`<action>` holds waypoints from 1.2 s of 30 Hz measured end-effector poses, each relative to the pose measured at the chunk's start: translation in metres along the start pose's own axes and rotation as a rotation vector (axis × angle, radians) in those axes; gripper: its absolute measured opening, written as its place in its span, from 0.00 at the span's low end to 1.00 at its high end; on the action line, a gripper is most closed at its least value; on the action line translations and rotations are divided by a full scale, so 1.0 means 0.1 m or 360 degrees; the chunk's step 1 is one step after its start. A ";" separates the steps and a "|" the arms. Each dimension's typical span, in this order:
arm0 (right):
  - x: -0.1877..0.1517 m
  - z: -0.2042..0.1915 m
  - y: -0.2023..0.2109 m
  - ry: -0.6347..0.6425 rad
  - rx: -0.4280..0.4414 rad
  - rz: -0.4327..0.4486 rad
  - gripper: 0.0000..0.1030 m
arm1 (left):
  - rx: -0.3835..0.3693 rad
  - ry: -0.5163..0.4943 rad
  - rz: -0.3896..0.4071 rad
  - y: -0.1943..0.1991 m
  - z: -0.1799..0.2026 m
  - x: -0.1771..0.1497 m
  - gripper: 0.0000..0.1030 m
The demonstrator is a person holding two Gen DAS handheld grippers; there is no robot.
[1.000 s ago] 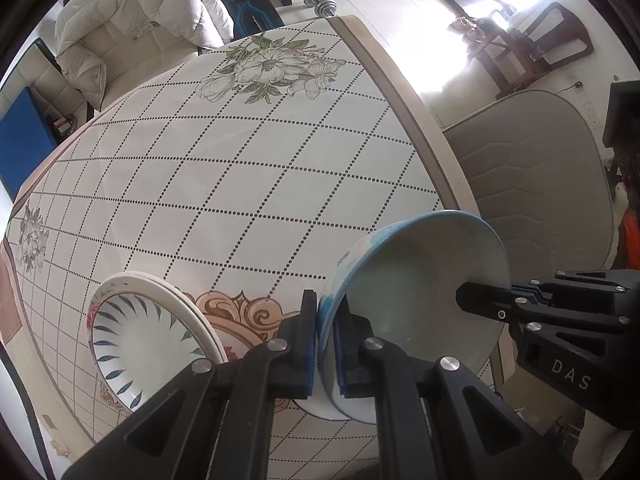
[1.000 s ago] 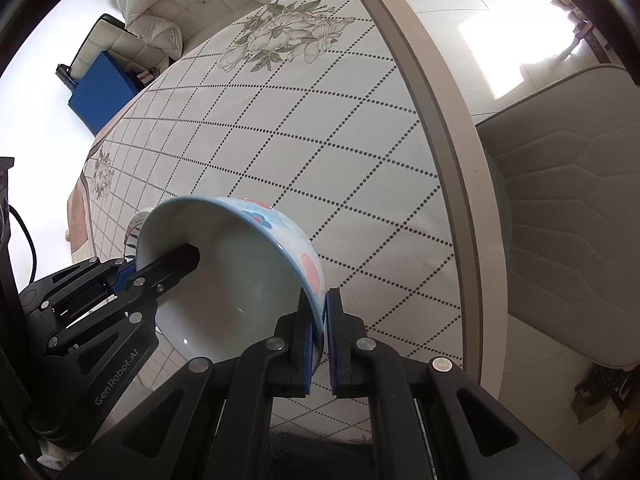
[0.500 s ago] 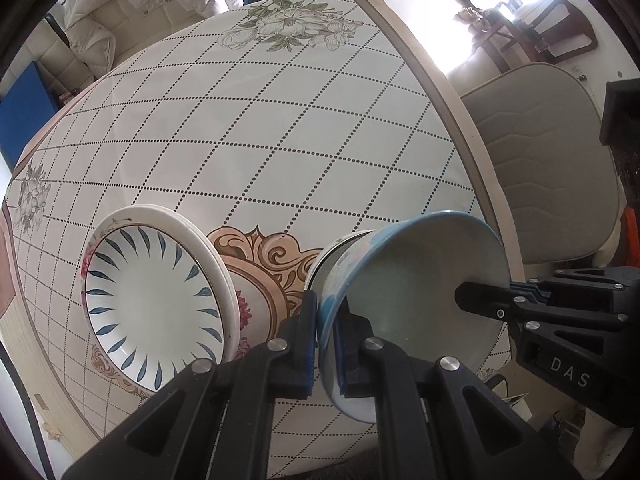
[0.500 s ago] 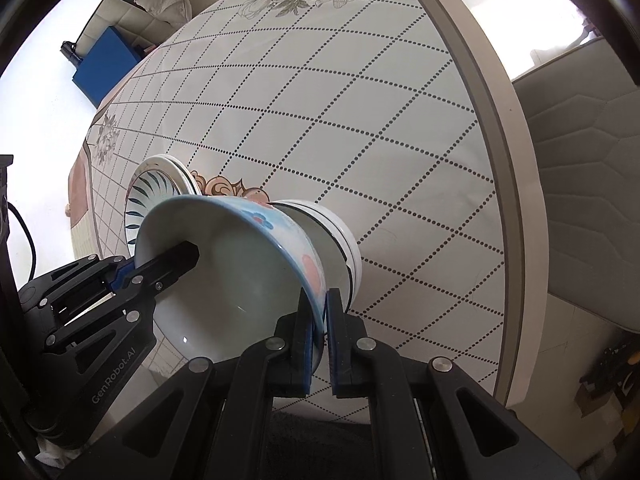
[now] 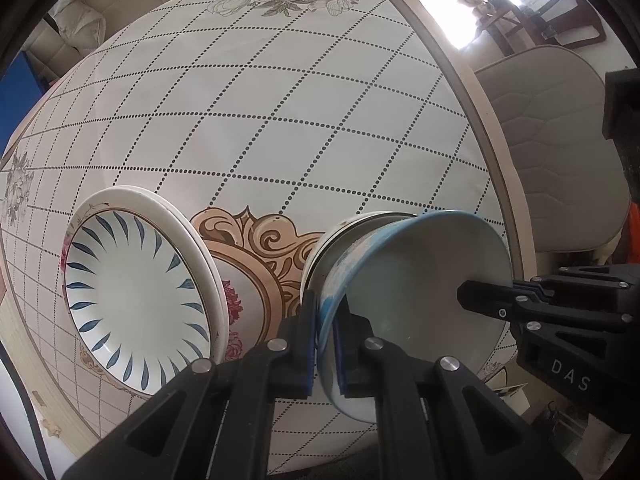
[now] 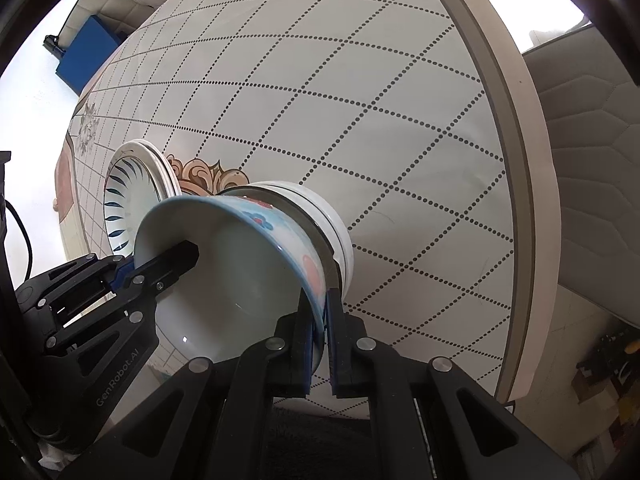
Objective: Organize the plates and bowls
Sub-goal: 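Lower the polka-dot bowl into the white bowl stack and open both tools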
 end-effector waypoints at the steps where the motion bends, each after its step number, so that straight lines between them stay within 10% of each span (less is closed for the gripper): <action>1: 0.00 0.01 -0.02 0.0000 -0.0003 -0.0008 0.07 | 0.0003 -0.0002 -0.0008 -0.02 0.00 0.00 0.06; 36: 0.04 0.03 -0.22 -0.0118 0.0006 -0.0159 0.08 | 0.0075 -0.0039 -0.0114 -0.23 0.02 0.16 0.10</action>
Point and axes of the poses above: each gripper's, at about its wrist camera, not at the fingertips, and y roughly against the way its jaws point, z to its right, x to its top, the point moved 7 cm from there along -y, roughly the way its jaws point, and after that the axes turned 13 degrees about x, right-handed, at the moved point
